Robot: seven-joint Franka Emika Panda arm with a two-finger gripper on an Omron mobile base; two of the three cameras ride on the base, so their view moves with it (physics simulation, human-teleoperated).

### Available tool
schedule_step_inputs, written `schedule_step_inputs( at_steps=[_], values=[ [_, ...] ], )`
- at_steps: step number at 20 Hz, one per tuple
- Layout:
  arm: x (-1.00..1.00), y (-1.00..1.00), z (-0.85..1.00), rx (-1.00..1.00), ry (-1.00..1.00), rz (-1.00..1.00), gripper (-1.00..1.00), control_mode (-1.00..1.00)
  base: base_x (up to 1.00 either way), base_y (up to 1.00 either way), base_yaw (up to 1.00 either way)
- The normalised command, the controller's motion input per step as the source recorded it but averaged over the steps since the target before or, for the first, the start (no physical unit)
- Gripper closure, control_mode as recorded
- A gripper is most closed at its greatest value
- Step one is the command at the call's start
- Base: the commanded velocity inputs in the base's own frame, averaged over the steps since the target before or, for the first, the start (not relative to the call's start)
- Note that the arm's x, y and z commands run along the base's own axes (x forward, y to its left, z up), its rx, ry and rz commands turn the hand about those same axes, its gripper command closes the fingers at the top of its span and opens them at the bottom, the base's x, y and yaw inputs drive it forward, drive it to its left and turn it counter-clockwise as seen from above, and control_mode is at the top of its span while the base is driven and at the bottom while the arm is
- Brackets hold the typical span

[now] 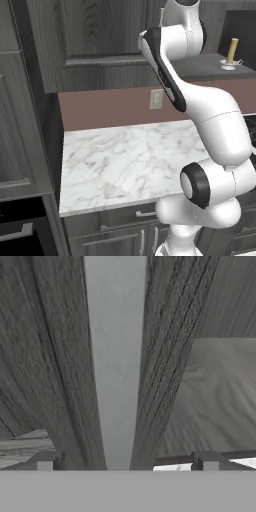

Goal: Get the candle and the liquor from the cabinet and move them to the dining counter.

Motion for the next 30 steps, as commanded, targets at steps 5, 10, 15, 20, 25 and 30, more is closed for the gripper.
schedule_step_inputs(
  at_steps=[5,10,15,20,25,30],
  values=[
    [0.43,0.00,0.00,0.00,-0.02,0.00,-1.00,-1.00,0.00,0.00,0.00],
    [0.36,0.00,0.02,0.00,0.00,0.00,-1.00,-1.00,0.00,0.00,0.00],
    [0.32,0.01,0.00,0.00,-0.03,0.00,1.00,-1.00,0.00,0.00,0.00],
    [0.22,0.11,0.00,0.00,-0.13,-0.01,1.00,-1.00,0.00,0.00,0.00],
    [0.33,0.25,0.00,0.00,-0.16,-0.10,1.00,-1.00,0.00,0.00,0.00],
    [0.55,0.04,0.00,0.00,-0.14,-0.08,1.00,-1.00,0.00,0.00,0.00]
  ],
)
